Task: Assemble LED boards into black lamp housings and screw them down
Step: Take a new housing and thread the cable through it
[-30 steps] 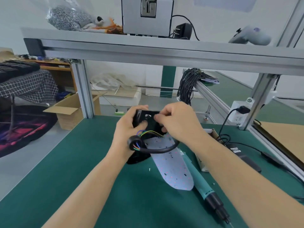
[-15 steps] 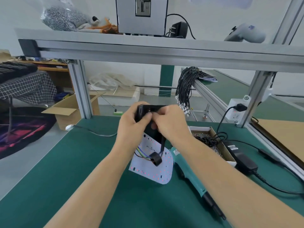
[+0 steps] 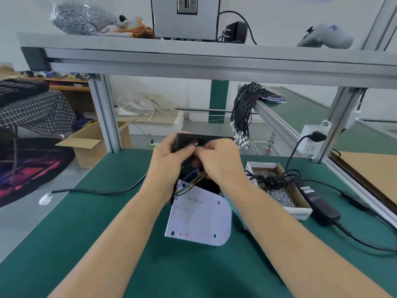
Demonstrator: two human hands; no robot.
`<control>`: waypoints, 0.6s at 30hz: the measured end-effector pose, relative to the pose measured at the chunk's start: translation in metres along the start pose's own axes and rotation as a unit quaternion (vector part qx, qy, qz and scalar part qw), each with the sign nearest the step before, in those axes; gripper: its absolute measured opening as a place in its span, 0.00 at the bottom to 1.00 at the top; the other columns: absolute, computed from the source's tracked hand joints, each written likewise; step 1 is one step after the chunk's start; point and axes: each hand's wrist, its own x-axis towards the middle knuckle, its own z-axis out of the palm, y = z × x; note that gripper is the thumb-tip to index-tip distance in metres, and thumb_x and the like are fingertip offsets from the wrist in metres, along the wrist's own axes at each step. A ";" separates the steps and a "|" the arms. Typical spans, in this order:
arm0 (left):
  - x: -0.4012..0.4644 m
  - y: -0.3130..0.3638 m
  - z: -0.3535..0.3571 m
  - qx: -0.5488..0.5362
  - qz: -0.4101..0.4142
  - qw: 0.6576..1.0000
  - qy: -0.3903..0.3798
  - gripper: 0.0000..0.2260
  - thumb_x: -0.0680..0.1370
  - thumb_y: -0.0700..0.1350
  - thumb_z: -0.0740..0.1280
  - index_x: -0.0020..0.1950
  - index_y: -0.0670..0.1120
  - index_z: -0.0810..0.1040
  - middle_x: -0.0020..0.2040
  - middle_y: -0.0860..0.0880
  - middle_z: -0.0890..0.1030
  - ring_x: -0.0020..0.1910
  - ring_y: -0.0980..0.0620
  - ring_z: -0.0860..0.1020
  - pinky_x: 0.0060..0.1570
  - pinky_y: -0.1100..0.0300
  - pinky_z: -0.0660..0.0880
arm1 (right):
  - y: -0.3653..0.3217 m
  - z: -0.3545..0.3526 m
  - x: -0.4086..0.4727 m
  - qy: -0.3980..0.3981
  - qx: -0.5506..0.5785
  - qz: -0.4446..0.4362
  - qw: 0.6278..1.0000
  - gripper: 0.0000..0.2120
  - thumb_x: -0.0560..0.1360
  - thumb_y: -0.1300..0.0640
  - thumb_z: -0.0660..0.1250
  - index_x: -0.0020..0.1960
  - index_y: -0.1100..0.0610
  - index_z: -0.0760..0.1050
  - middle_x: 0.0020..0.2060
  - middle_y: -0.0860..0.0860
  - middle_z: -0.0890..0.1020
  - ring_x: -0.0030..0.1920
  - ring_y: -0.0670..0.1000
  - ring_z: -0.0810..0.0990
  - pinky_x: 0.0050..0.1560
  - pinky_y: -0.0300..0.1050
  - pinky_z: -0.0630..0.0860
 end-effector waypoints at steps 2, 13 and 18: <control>-0.004 0.005 0.007 -0.123 -0.063 0.990 0.009 0.08 0.77 0.33 0.64 0.45 0.43 0.80 0.38 0.45 0.84 0.35 0.48 0.82 0.37 0.56 0.81 | 0.001 -0.009 -0.002 0.003 0.166 0.070 0.984 0.15 0.73 0.56 0.71 0.29 0.58 0.74 0.23 0.51 0.76 0.21 0.48 0.72 0.26 0.38 0.67; -0.011 -0.019 0.035 -0.115 -0.104 0.984 0.092 0.07 0.77 0.33 0.64 0.49 0.43 0.79 0.45 0.42 0.83 0.44 0.44 0.80 0.50 0.45 0.80 | 0.027 -0.026 -0.032 0.023 0.320 0.132 0.938 0.07 0.75 0.62 0.70 0.52 0.62 0.78 0.35 0.53 0.83 0.30 0.47 0.81 0.29 0.37 0.76; -0.020 -0.023 0.023 -0.146 -0.088 0.985 -0.006 0.15 0.74 0.27 0.63 0.52 0.44 0.80 0.45 0.45 0.84 0.44 0.48 0.83 0.44 0.56 0.81 | 0.030 -0.015 -0.015 0.050 0.123 -0.002 0.991 0.12 0.77 0.67 0.63 0.52 0.54 0.81 0.39 0.50 0.82 0.38 0.48 0.78 0.38 0.41 0.76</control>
